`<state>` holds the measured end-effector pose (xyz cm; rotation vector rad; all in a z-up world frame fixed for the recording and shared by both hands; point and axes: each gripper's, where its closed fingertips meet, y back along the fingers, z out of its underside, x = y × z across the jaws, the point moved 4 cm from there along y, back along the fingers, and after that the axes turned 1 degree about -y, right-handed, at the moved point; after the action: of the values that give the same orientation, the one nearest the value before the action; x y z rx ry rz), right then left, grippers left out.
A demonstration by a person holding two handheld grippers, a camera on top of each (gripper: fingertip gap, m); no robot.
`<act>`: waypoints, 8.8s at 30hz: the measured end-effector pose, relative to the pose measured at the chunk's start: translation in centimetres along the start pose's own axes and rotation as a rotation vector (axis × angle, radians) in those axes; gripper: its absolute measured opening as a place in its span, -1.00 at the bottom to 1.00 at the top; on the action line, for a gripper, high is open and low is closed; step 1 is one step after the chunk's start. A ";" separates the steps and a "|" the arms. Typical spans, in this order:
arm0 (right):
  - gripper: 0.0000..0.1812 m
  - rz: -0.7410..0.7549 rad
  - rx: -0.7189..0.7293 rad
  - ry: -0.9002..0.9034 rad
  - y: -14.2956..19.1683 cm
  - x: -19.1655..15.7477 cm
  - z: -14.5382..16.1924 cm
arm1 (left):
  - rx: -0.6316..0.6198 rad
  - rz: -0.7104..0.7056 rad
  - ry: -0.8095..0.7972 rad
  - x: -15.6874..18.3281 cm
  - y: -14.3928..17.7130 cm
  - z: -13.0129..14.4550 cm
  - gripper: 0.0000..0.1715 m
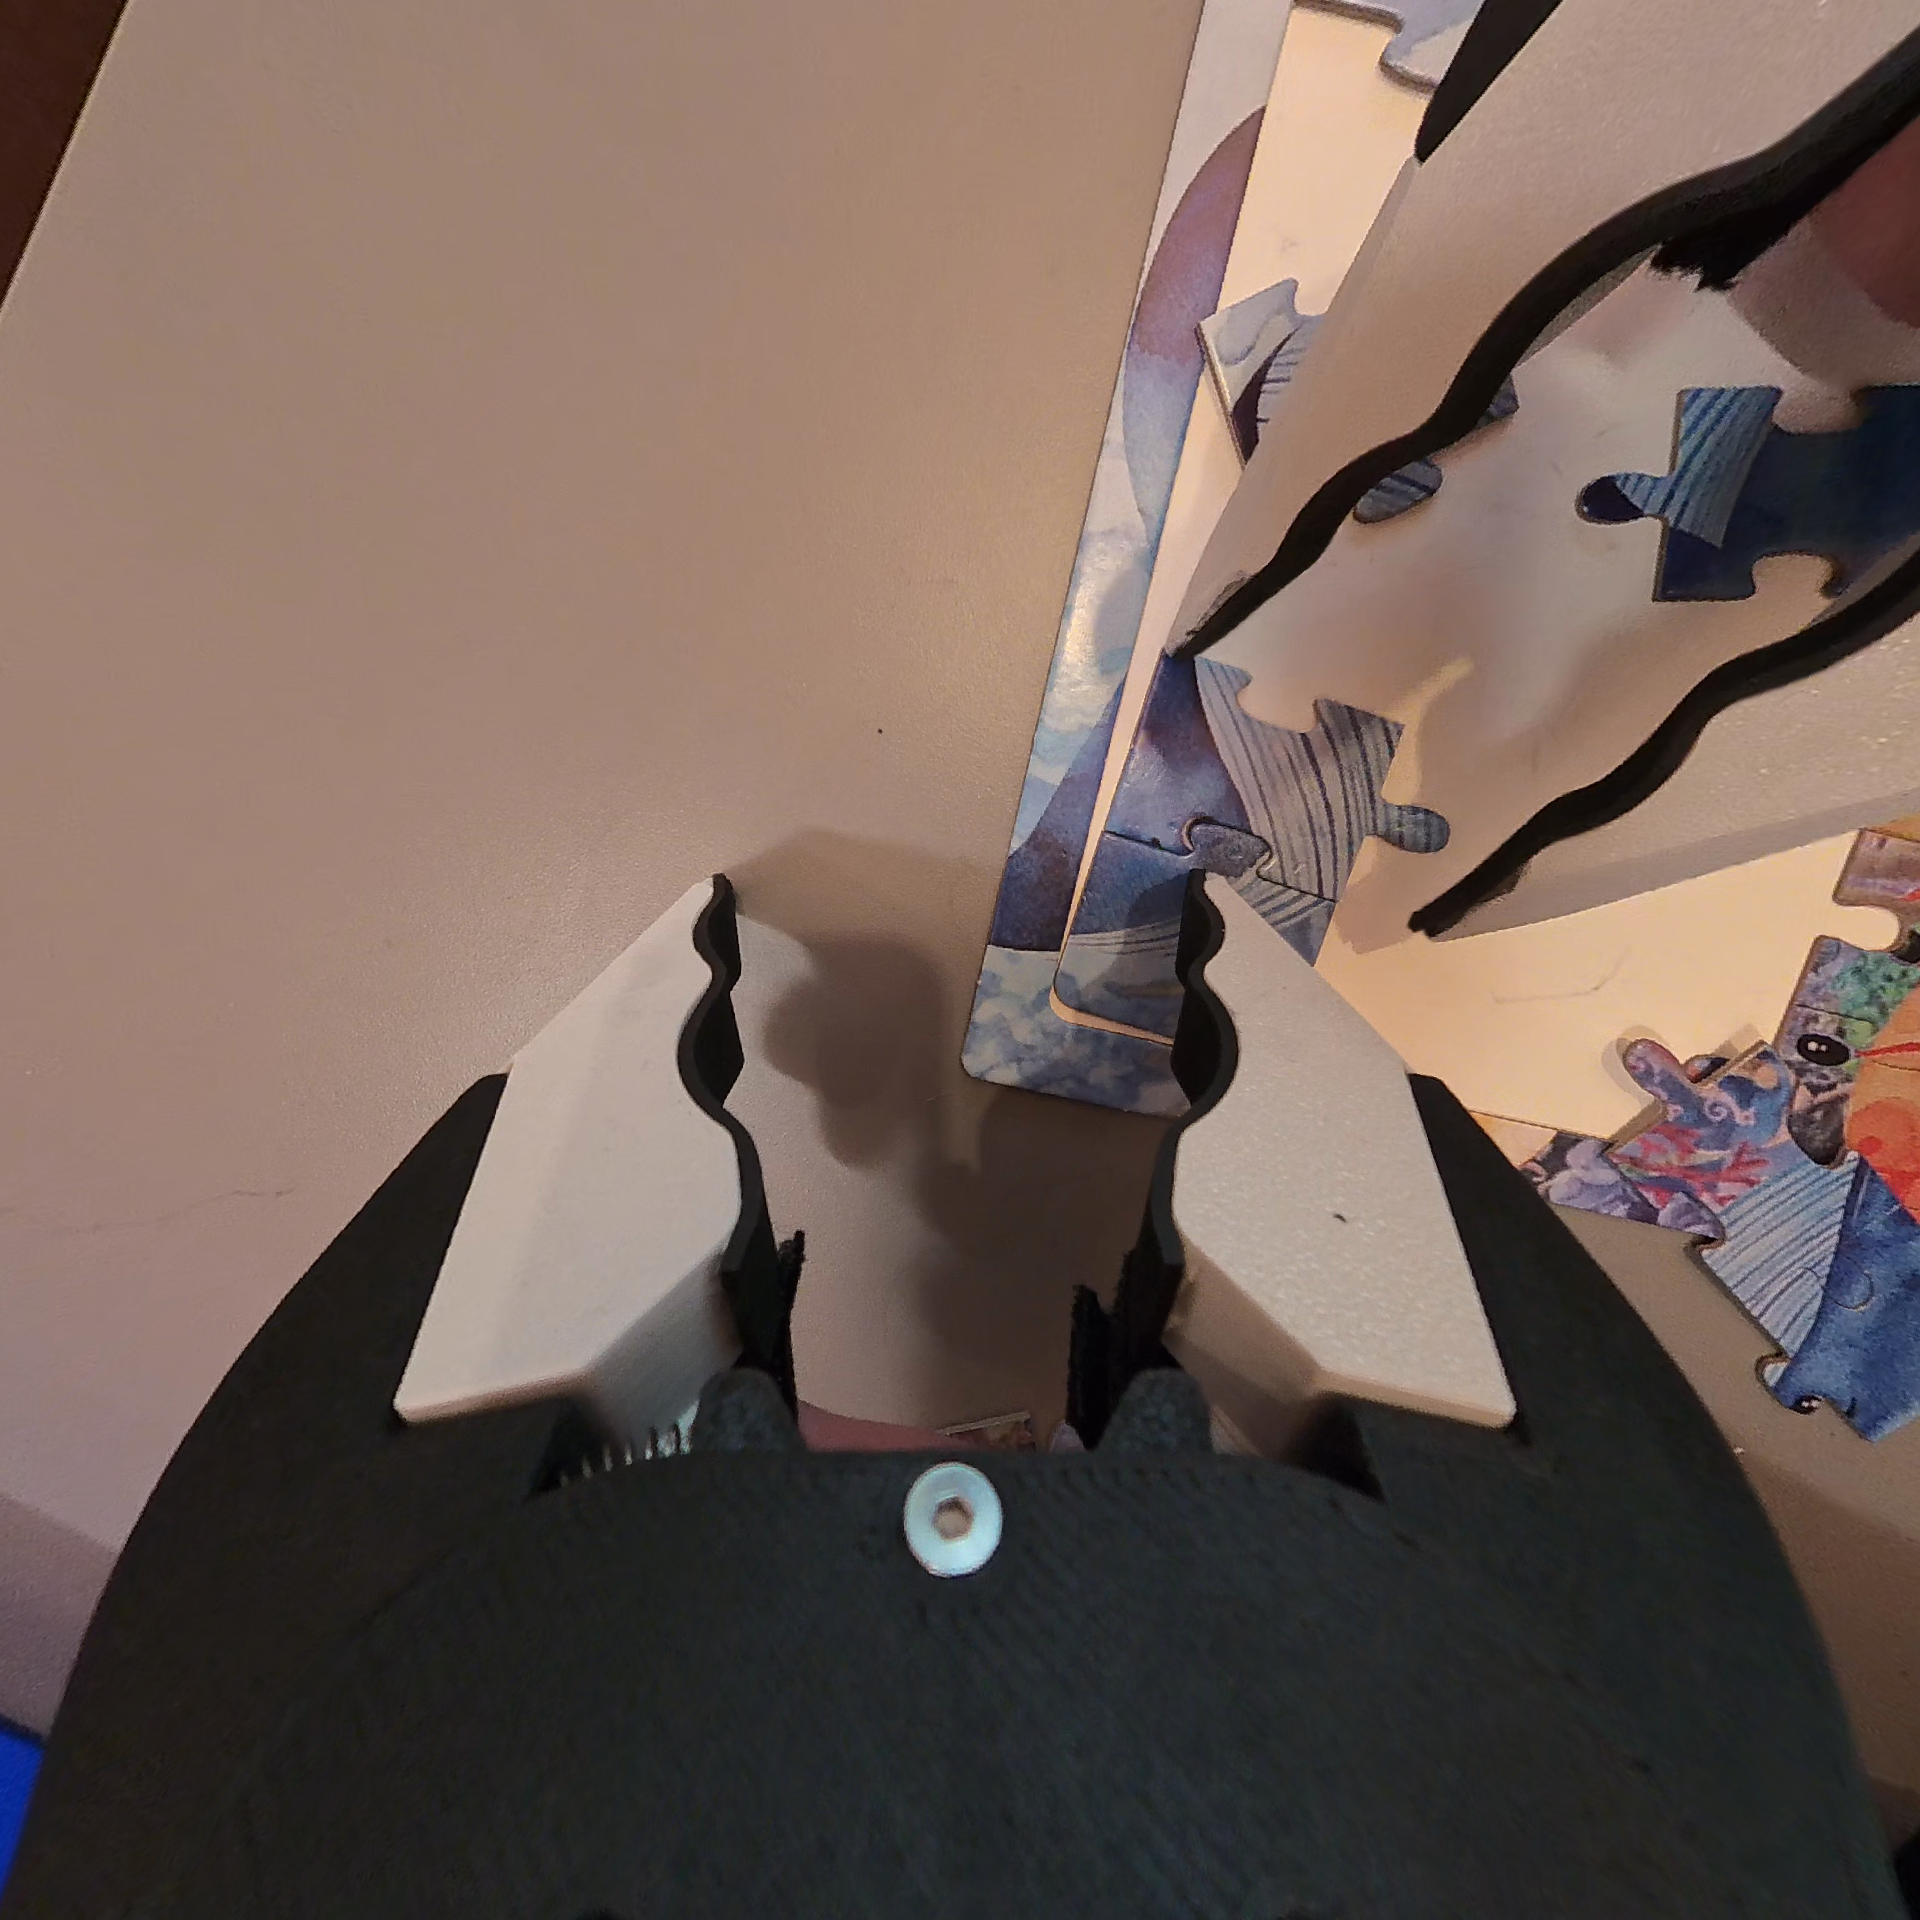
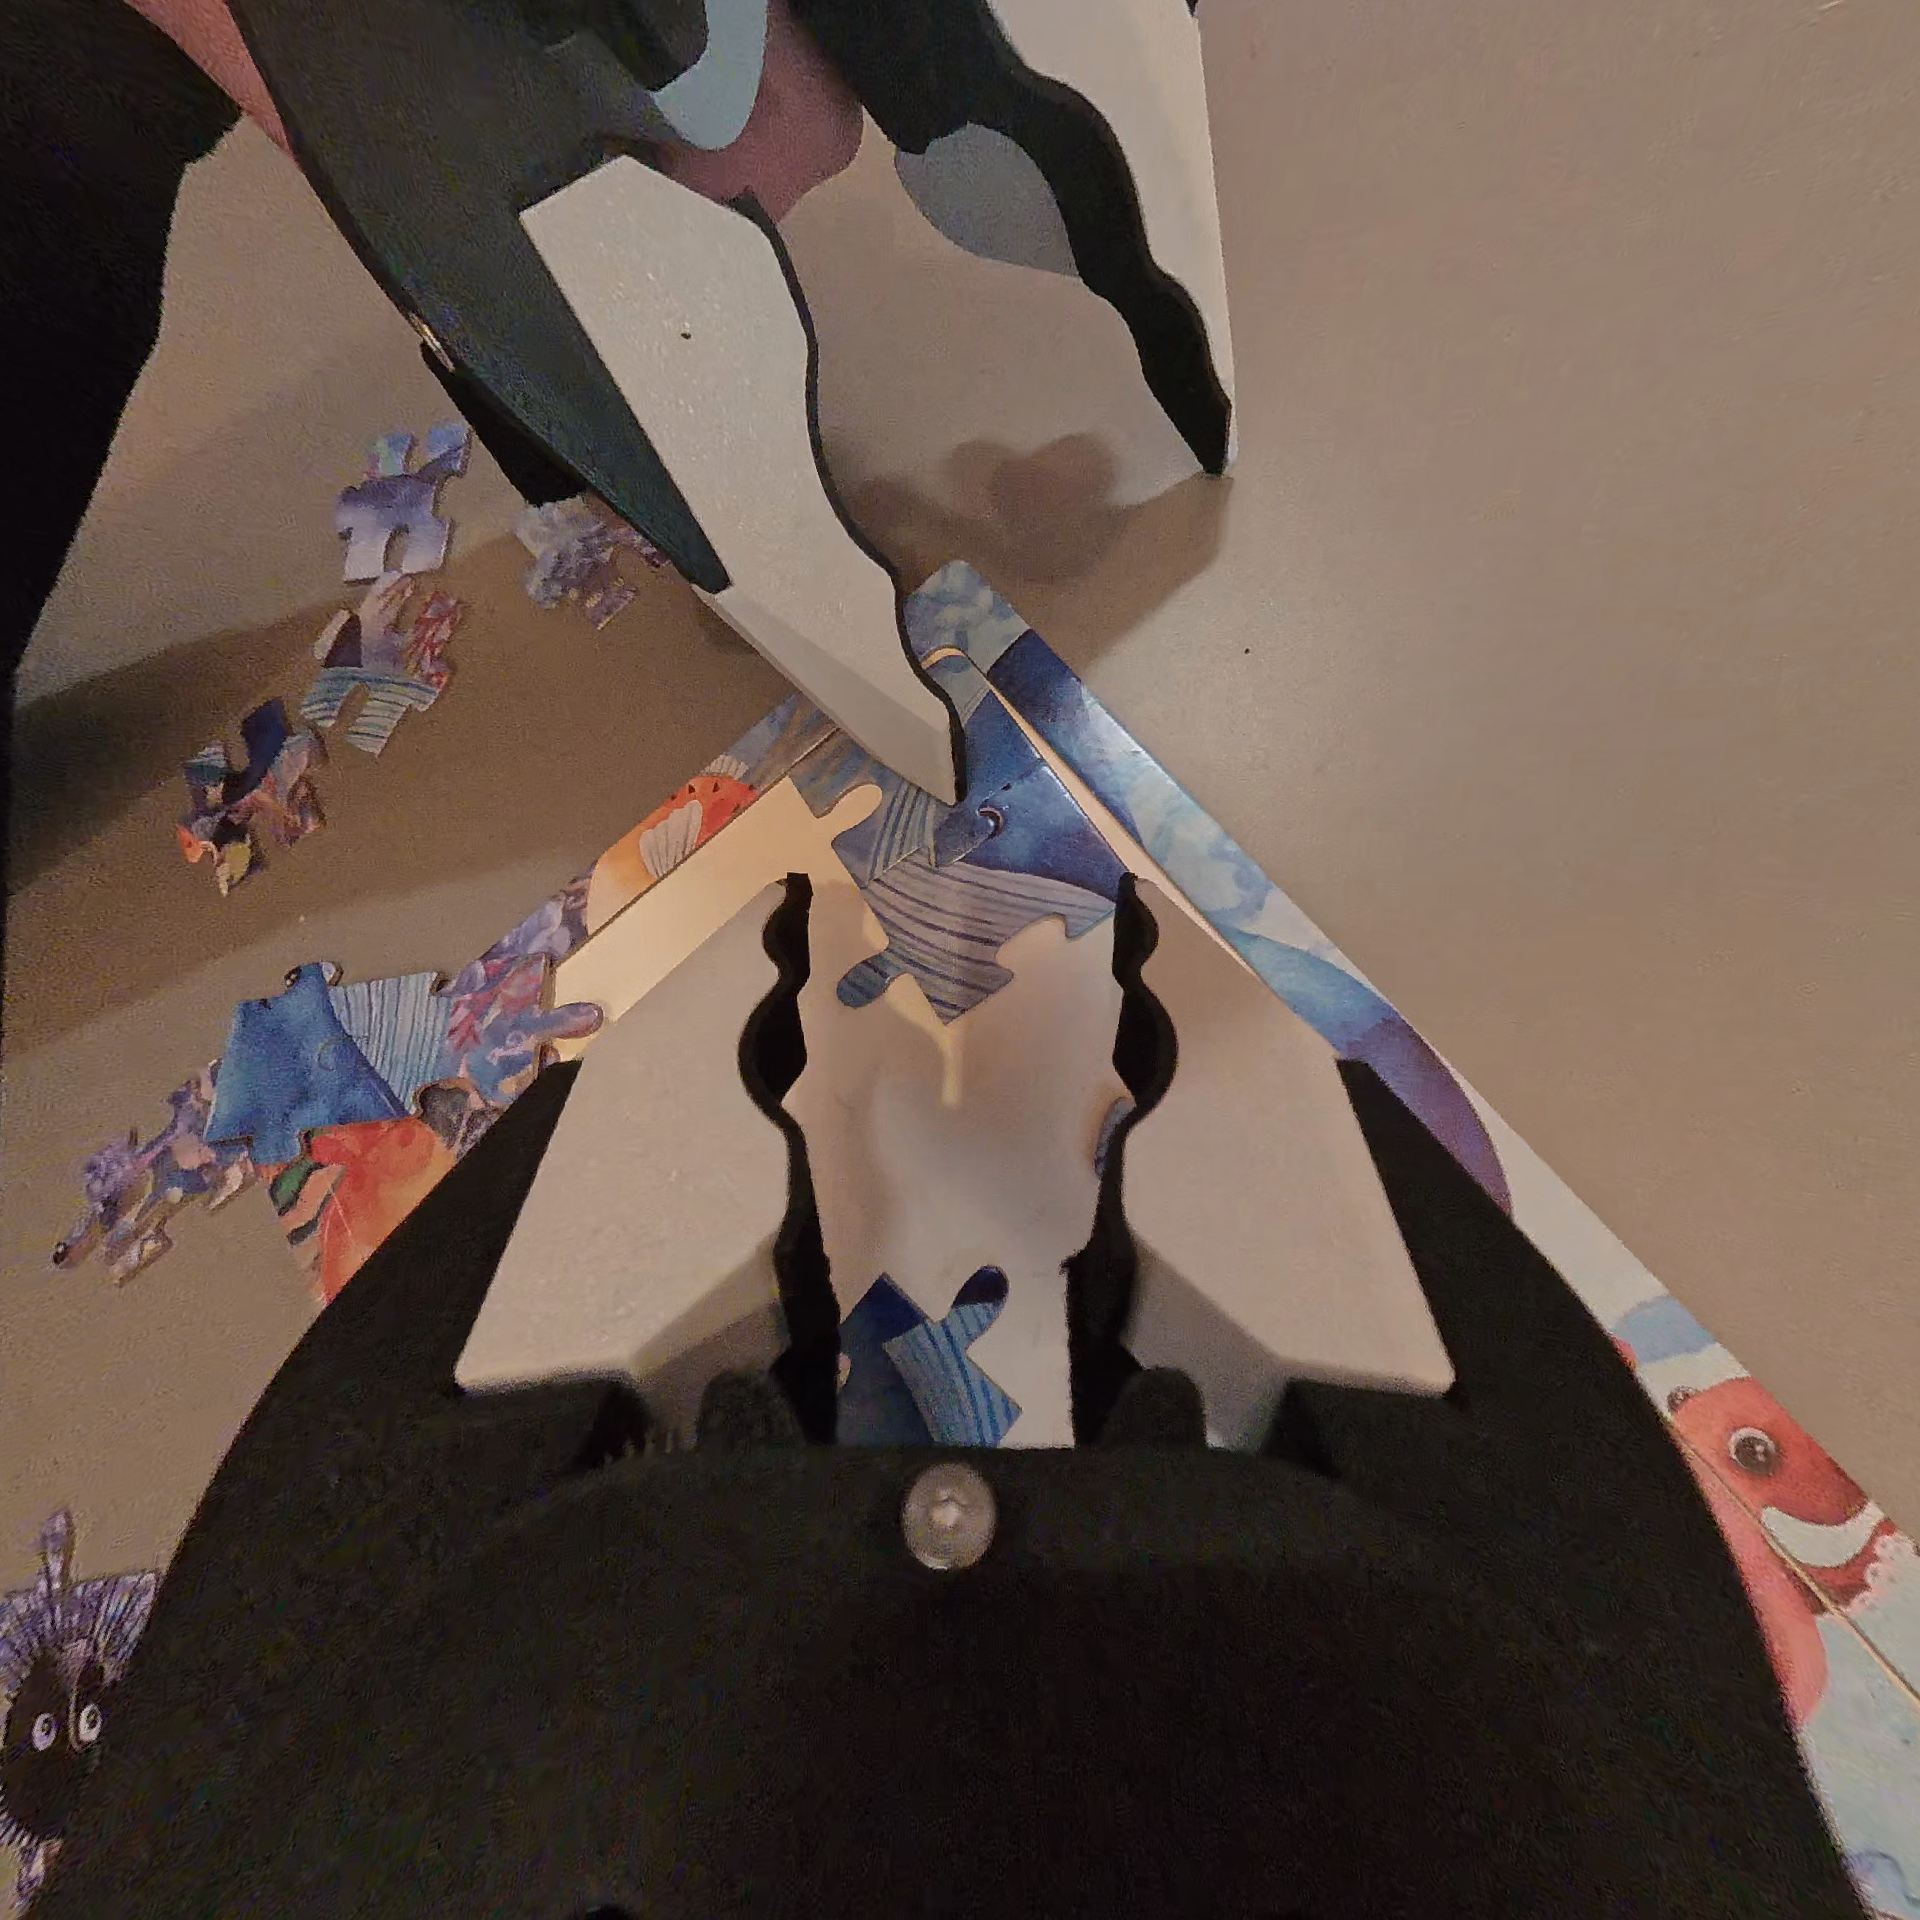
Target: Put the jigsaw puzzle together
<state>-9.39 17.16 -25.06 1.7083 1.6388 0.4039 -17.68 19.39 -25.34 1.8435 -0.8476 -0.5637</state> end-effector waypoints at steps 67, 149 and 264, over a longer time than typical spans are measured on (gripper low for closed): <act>-0.56 0.028 -0.199 0.272 0.4 -1.4 1.3 | -0.019 0.005 -0.062 1.0 -0.2 -0.2 0.17; -0.47 -0.349 -0.370 0.627 -1.0 -13.4 3.5 | -0.010 -0.039 -0.066 0.4 0.0 -0.4 0.07; -1.00 -0.066 -0.367 0.451 5.0 -4.2 3.4 | -0.028 -0.092 -0.076 -0.5 0.8 0.2 -0.02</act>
<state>-4.05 12.53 -22.88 1.3443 1.7857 1.0490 -18.36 19.43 -24.63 1.8529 -0.8038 -0.7043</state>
